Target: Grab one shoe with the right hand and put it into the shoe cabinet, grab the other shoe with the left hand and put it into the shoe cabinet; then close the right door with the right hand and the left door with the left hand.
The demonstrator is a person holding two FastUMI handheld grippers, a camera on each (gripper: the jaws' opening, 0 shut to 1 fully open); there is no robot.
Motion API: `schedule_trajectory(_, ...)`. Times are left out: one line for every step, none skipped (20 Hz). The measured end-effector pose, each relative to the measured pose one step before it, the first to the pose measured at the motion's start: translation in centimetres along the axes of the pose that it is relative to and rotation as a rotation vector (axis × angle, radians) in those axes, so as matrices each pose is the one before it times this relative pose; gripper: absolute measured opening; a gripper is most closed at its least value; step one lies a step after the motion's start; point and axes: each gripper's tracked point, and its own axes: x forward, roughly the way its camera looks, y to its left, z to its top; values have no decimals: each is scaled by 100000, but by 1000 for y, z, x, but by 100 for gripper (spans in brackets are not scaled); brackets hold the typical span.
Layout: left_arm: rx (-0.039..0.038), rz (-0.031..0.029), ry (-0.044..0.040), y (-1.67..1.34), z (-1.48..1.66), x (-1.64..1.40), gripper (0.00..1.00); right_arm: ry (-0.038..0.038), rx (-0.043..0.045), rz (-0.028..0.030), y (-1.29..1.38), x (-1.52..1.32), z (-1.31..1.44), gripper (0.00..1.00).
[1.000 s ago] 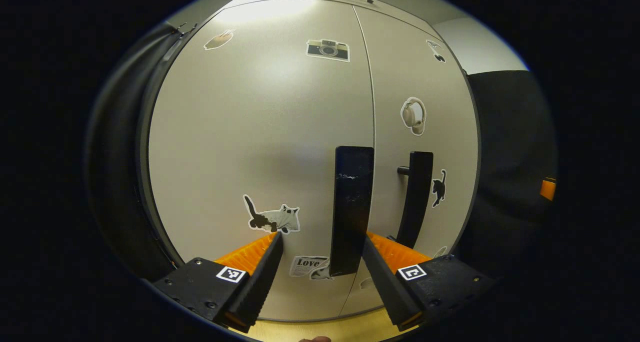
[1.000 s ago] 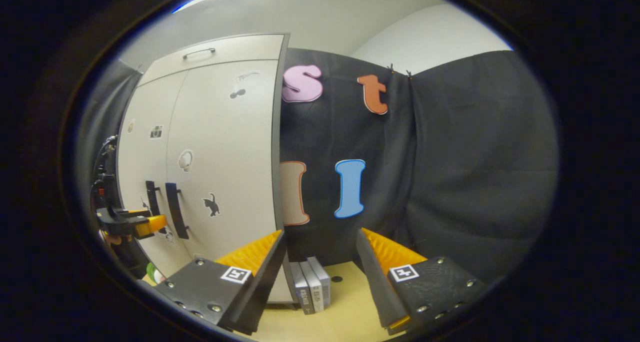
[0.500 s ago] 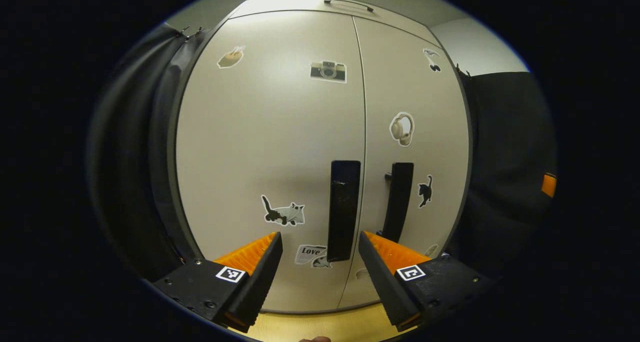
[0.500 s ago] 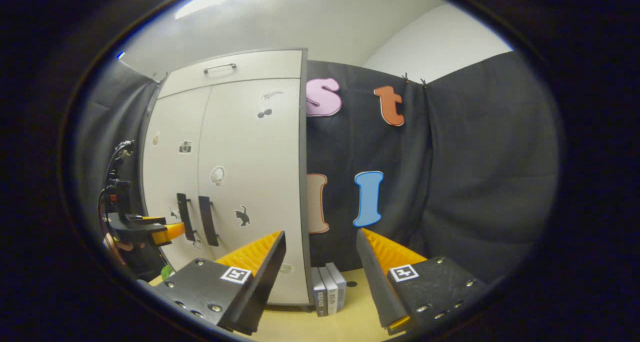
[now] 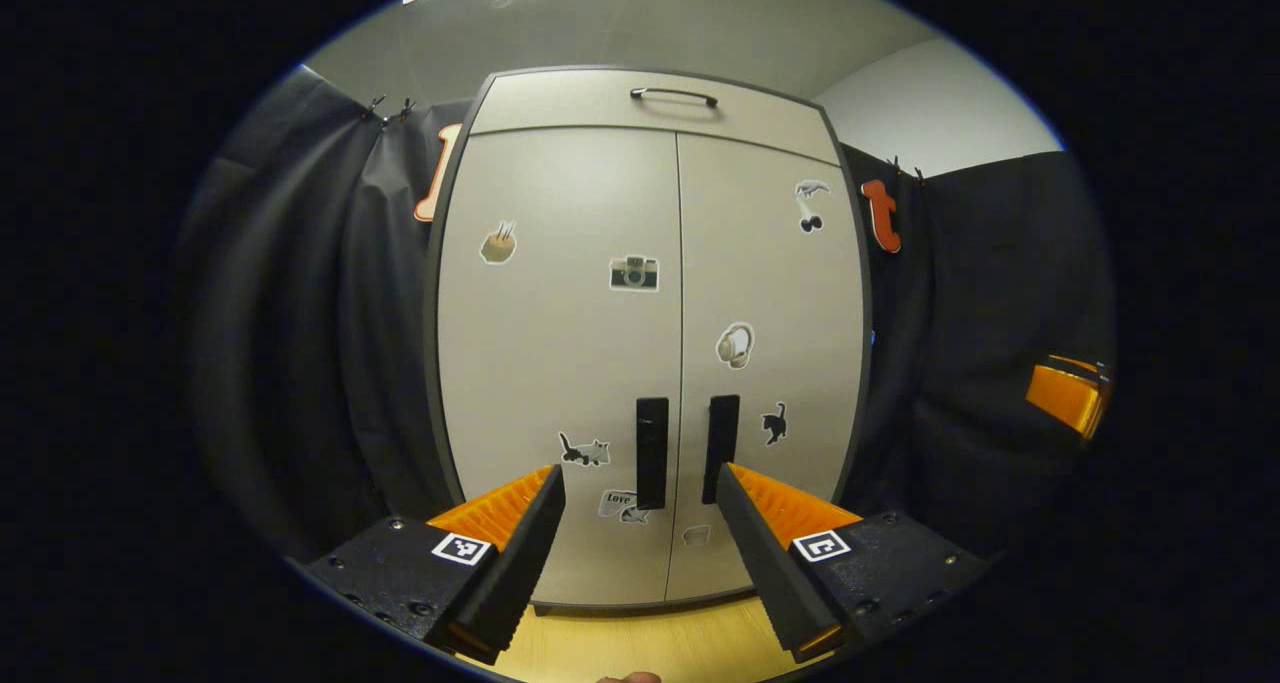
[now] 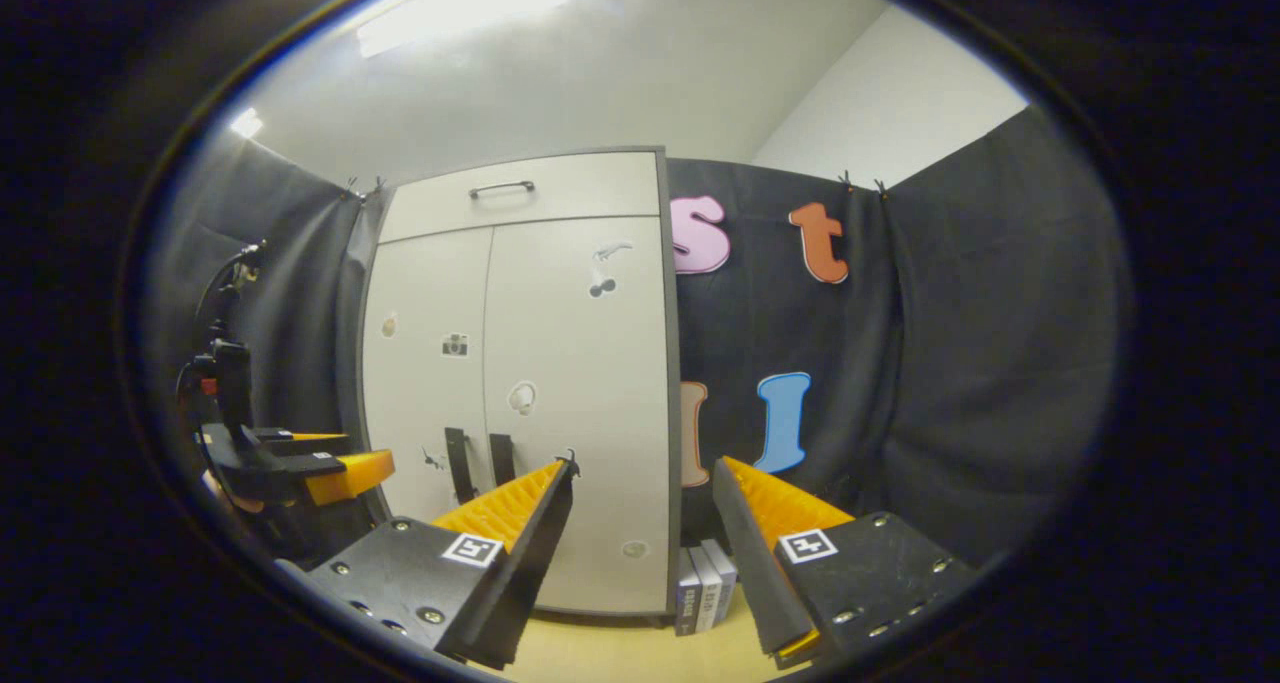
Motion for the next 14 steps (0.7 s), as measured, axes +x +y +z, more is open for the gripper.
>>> schedule_trajectory(152, 175, -370, -306, 483, -773, 94, -245, 24, 1097, 512, -292, 197, 85)
schedule_trajectory(164, 185, -1142, -326, 649, -722, 94, -303, -4, 1114, 484, -339, 236, 85)
schedule_trajectory(448, 660, -1179, -150, 521, -603, 95, -262, 40, 1125, 457, -210, 129, 85)
schedule_trajectory(797, 979, -1659, -84, 664, -560, 94, -230, 168, 1037, 387, -236, 102, 85)
schedule_trajectory(677, 1157, -1557, -37, 524, -427, 94, -281, -36, 980, 384, -44, 18, 85)
schedule_trajectory(854, 921, -1573, -96, 447, -394, 94, -10, -398, 784, 279, -128, -31, 85)
schedule_trajectory(923, 949, -1369, -20, 368, -335, 94, -199, -803, 490, 239, -102, -75, 85)
schedule_trajectory(1009, 402, -673, -77, 163, -289, 94, 42, -891, 291, 199, -129, -79, 85)
schedule_trajectory(732, 129, -11, -167, -77, -260, 94, 121, -714, 326, 252, -8, -133, 85)
schedule_trajectory(174, -356, -216, -264, -55, -214, 94, 48, -664, 440, 303, -51, -159, 85)
schedule_trajectory(-127, -425, 81, -224, -141, -161, 94, -45, -510, 311, 270, 36, -67, 85)
schedule_trajectory(-174, -249, 60, -162, -132, -108, 94, -190, -339, 169, 147, -2, -20, 85)
schedule_trajectory(1, -419, -110, -166, -199, -17, 94, -29, -153, 389, 287, 85, -19, 85)
schedule_trajectory(308, -511, -7, -147, -122, 68, 94, -96, 133, 358, 210, -31, -65, 85)
